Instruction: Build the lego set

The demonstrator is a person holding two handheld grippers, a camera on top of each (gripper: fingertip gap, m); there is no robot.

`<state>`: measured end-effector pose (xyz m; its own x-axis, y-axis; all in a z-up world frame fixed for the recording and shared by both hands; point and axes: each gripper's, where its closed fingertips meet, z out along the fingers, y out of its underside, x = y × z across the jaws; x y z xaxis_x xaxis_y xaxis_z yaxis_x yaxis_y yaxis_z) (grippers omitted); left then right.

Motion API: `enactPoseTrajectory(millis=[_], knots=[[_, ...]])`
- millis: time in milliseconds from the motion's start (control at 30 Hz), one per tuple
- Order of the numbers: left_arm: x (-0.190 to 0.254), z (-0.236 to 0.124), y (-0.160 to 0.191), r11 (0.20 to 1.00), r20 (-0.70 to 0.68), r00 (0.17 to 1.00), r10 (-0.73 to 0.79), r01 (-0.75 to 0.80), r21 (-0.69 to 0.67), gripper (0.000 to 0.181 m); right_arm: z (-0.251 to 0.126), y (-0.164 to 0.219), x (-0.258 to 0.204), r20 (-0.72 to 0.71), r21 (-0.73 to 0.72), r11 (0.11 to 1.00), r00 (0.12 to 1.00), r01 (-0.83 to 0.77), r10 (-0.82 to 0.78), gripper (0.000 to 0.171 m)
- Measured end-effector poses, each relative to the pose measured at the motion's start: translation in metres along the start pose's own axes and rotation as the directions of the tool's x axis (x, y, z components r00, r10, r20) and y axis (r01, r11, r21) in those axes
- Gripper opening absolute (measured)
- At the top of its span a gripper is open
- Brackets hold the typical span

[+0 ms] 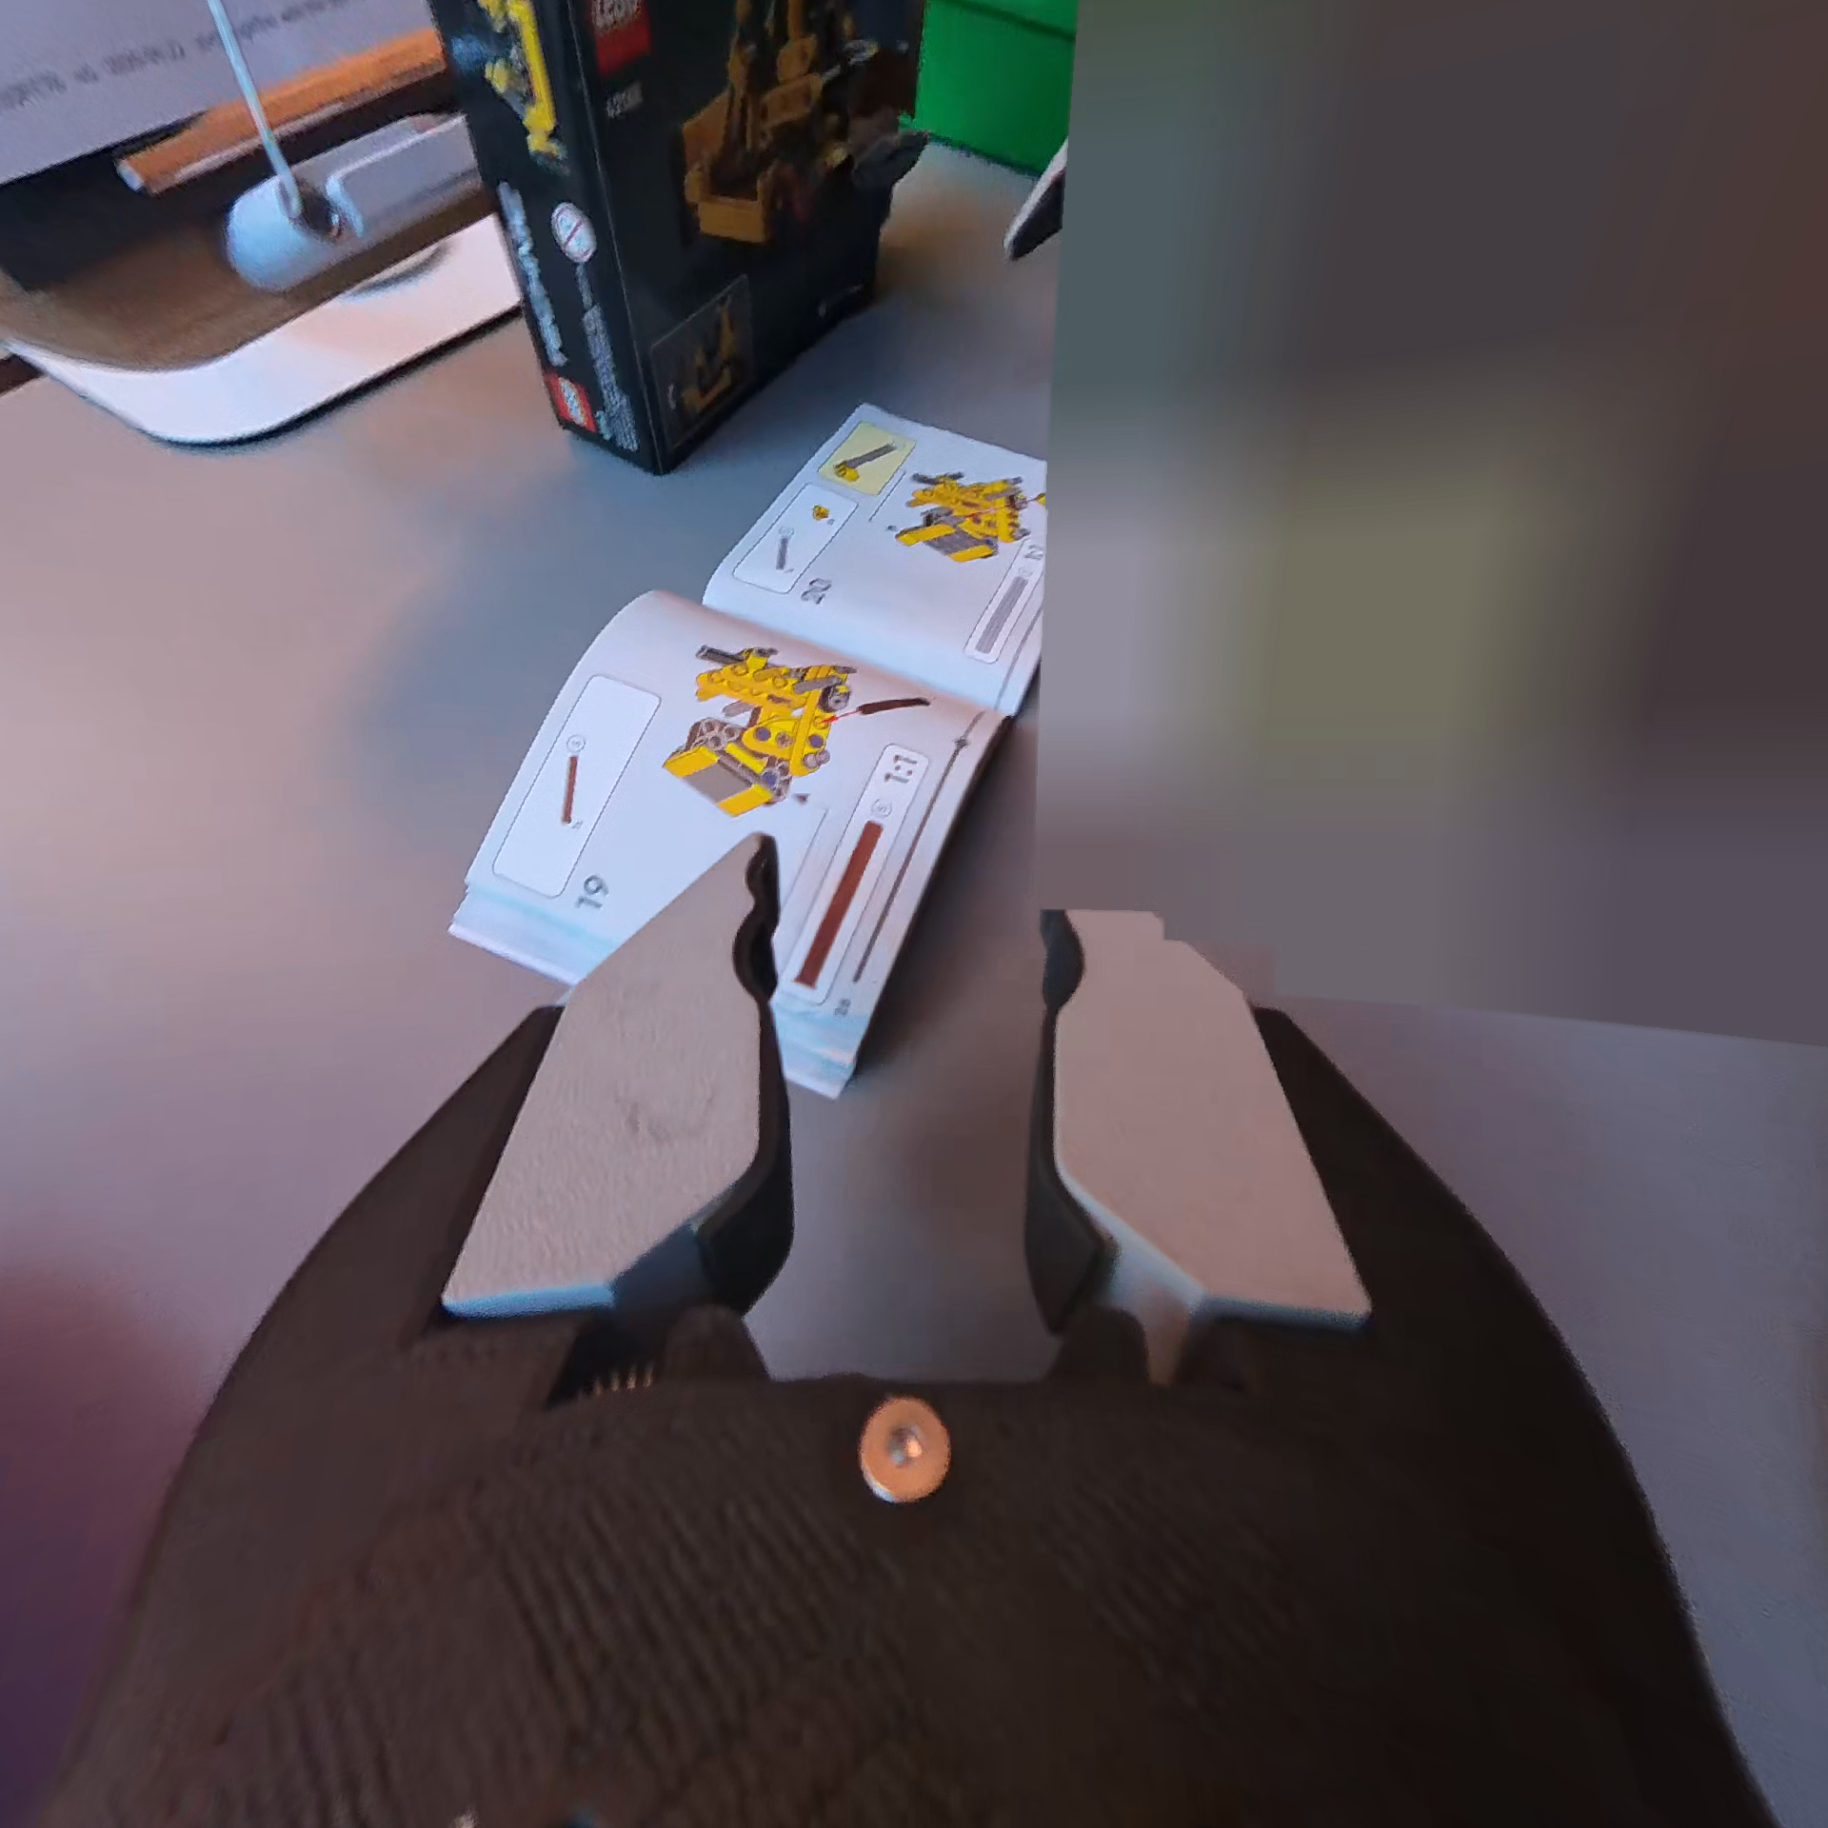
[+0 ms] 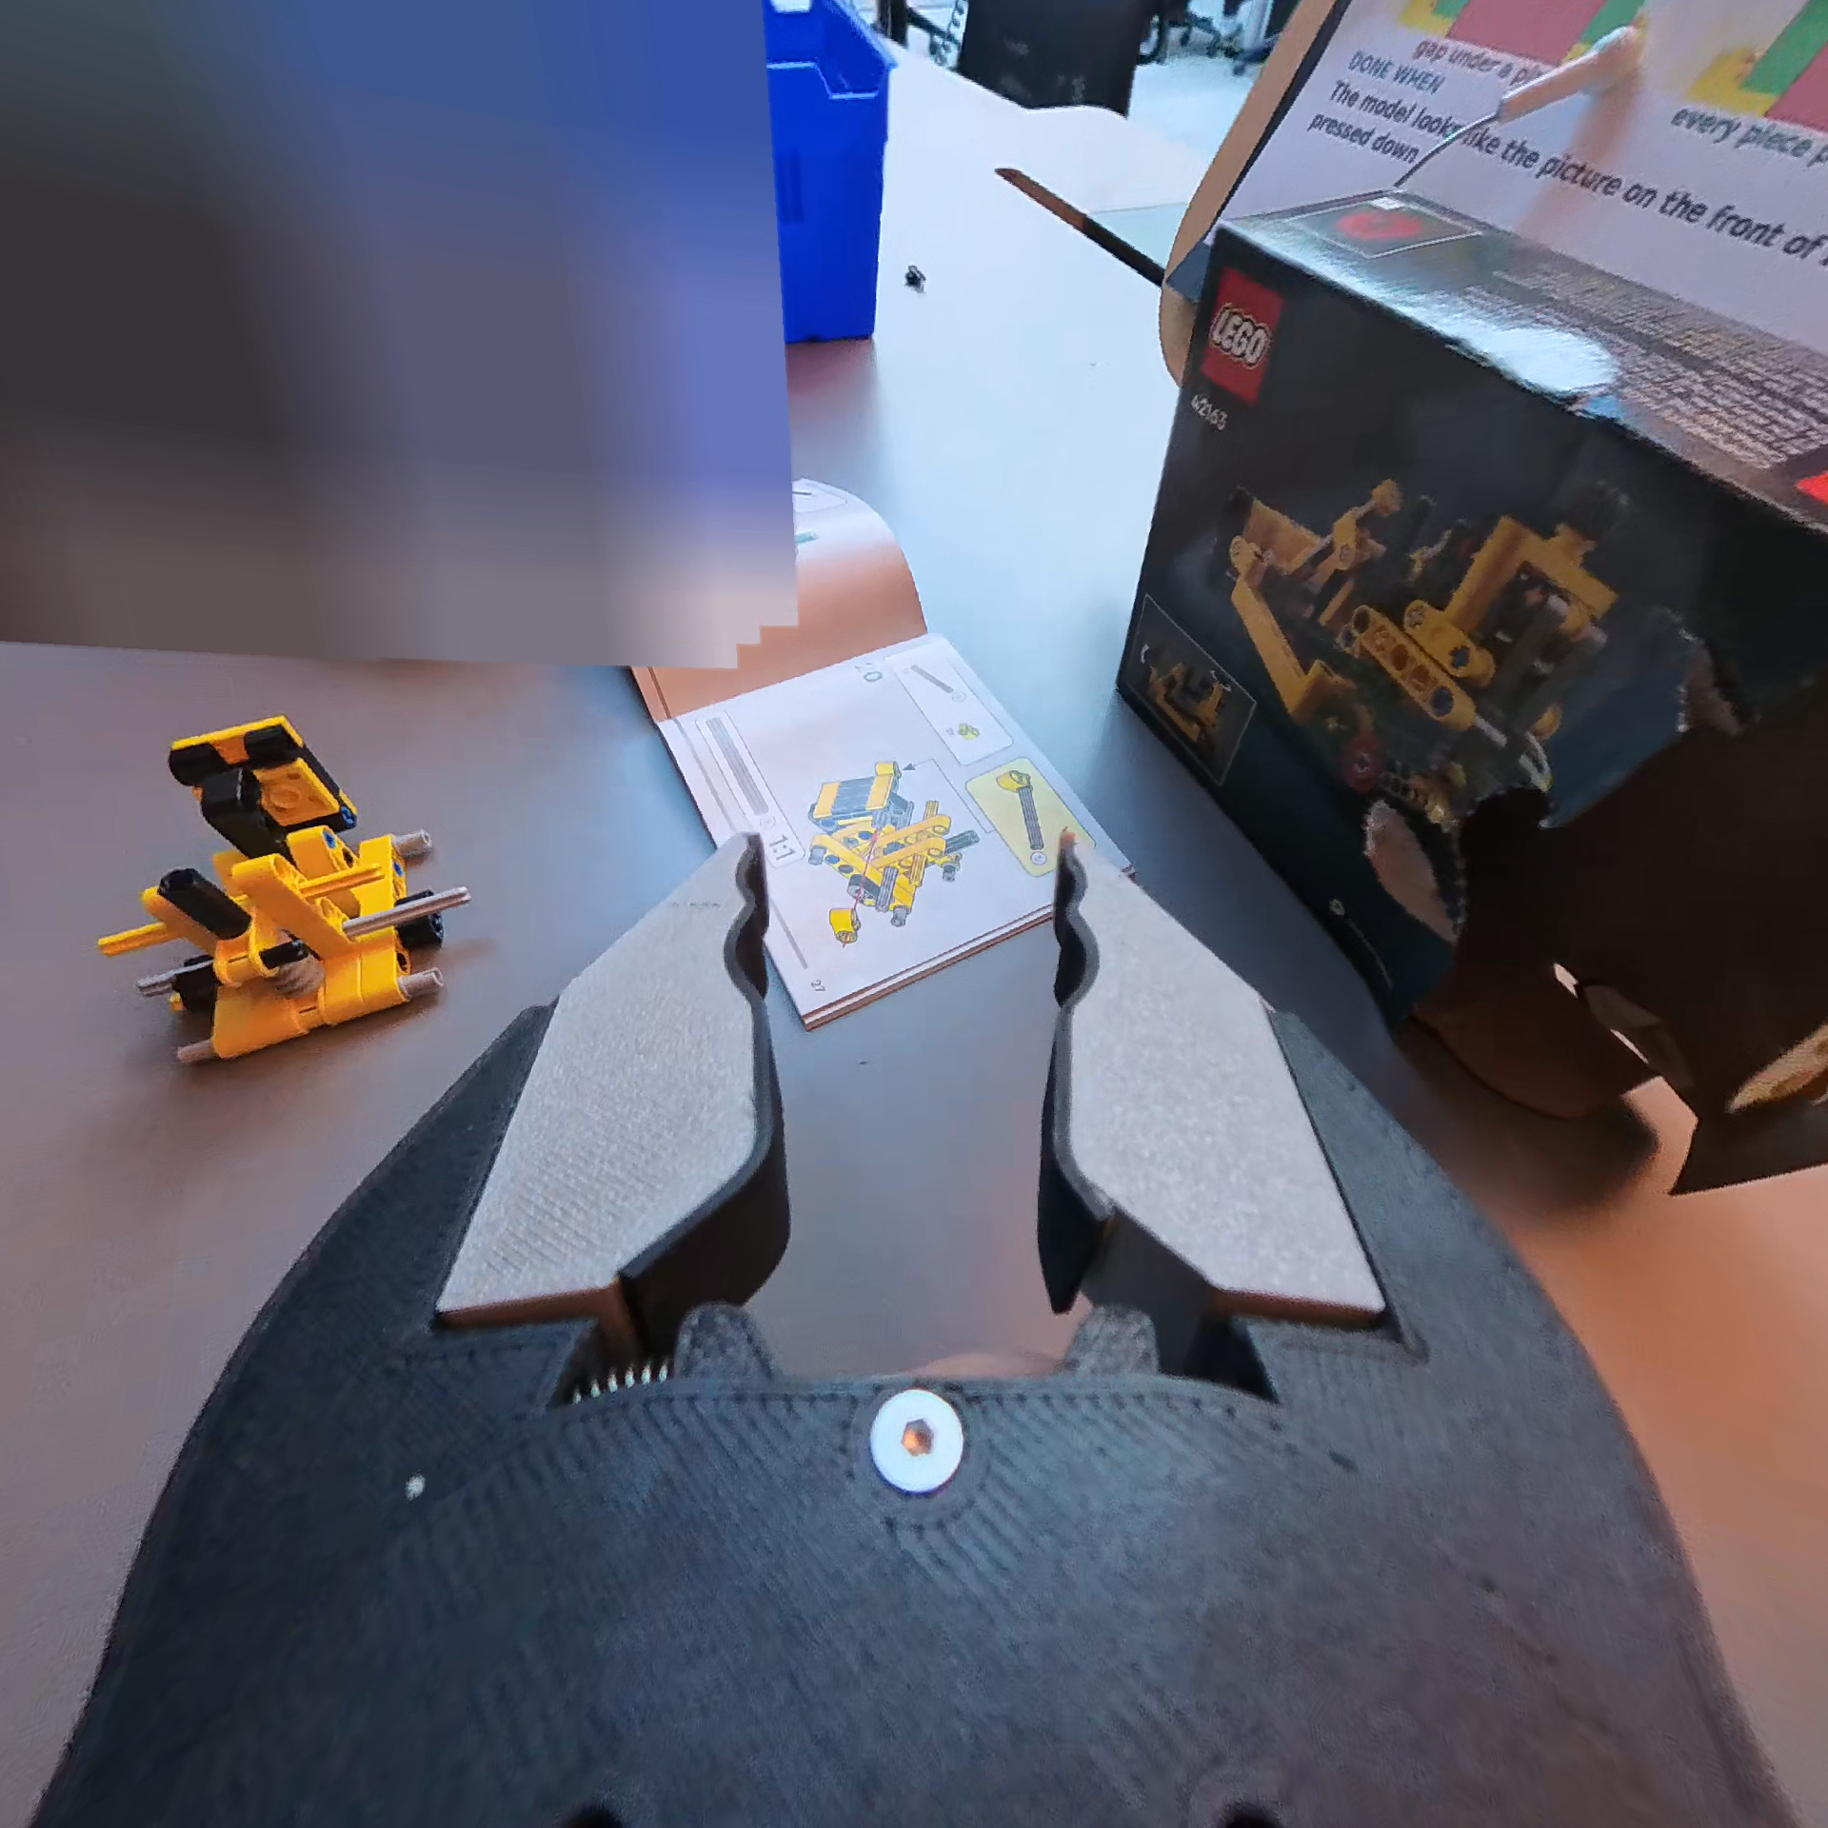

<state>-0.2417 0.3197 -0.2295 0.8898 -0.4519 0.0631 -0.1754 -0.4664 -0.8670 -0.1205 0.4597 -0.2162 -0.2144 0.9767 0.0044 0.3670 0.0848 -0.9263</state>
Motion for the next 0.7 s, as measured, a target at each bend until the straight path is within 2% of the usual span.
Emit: enactPoseTrajectory(millis=[100, 700], knots=[[-0.006, 0.001, 0.007, 0.999, 0.031, 0.999, -0.032, 0.034, -0.043, 0.057, -0.001, -0.001, 0.003, 0.005, 0.012, 0.999, 0.999, -0.032, 0.032, 0.055], [-0.004, 0.005, 0.023, 0.990, 0.055, 0.998, -0.007, 0.014, -0.143, 0.056, 0.006, -0.003, 0.018, -0.057, 0.006, 0.999, 0.997, -0.041, 0.042, 0.056]])
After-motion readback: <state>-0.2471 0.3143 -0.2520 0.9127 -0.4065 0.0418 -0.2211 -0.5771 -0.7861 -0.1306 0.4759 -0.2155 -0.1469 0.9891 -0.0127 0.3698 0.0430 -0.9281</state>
